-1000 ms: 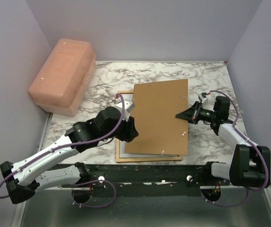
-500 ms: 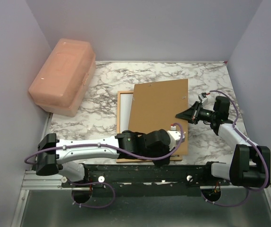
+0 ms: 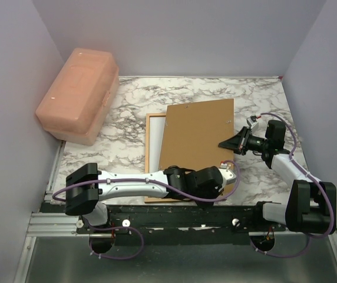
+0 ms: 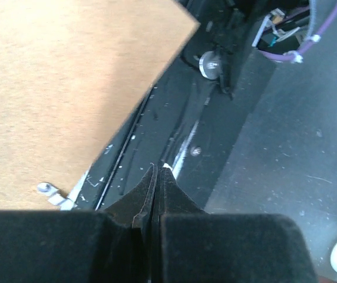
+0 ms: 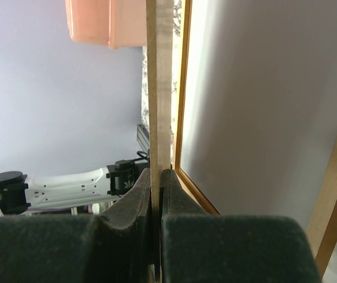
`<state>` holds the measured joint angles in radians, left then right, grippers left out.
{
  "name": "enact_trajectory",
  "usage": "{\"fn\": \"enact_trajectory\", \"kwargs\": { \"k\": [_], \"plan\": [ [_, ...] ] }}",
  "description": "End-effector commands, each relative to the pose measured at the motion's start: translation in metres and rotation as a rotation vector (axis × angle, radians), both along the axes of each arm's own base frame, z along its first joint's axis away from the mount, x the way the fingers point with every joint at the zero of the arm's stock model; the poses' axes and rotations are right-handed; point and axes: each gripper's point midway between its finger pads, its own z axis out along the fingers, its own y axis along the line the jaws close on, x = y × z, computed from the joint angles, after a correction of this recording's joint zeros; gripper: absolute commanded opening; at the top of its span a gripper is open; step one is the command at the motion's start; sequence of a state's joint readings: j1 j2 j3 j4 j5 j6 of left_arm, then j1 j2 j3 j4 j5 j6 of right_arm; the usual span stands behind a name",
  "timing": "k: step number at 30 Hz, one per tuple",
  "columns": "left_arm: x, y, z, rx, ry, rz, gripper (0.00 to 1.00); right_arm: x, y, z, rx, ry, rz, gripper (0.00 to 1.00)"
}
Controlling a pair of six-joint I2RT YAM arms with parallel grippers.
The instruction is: Put the photo into the frame
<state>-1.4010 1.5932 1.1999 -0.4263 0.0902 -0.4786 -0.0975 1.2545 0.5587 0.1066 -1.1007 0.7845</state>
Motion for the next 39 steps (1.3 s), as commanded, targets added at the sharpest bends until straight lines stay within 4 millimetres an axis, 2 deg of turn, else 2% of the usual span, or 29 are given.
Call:
{"fn": "enact_trajectory", "kwargs": {
  "k": [1,8,12,17,21,24,27,30,32,35,39],
  "plan": [
    [0.026,0.004,-0.021,0.034,-0.012,0.094,0.00,-0.001,0.003,0.010,0.014,-0.033,0.031,0.01],
    [0.047,0.022,-0.042,0.080,-0.006,0.182,0.00,-0.002,0.003,0.009,0.016,-0.029,0.035,0.01],
    [0.051,0.037,-0.045,0.088,-0.008,0.208,0.00,-0.002,0.003,0.008,0.015,-0.031,0.039,0.01],
    [0.048,0.054,-0.033,0.047,-0.003,0.209,0.00,-0.002,0.003,0.005,0.008,-0.026,0.039,0.01],
    [0.038,0.066,-0.010,-0.048,0.030,0.150,0.01,-0.001,0.003,0.002,0.005,-0.023,0.042,0.01],
    [0.040,0.079,0.010,-0.118,0.039,0.145,0.13,0.001,0.003,0.003,0.006,-0.023,0.043,0.01],
    [0.056,0.094,0.028,-0.209,0.038,0.202,0.30,0.004,0.003,0.007,0.014,-0.020,0.046,0.01],
    [0.079,0.113,0.036,-0.279,0.053,0.306,0.58,0.005,0.004,0.013,0.020,-0.022,0.055,0.01],
    [0.094,0.128,0.038,-0.300,0.065,0.391,0.69,0.007,0.005,0.016,0.014,-0.020,0.059,0.01],
    [0.119,0.150,0.028,-0.267,0.095,0.540,0.72,0.010,0.007,0.019,-0.005,-0.009,0.072,0.01],
    [0.150,0.197,-0.009,-0.106,0.167,0.812,0.72,0.013,0.012,0.017,-0.034,0.020,0.093,0.01]
  ]
}}
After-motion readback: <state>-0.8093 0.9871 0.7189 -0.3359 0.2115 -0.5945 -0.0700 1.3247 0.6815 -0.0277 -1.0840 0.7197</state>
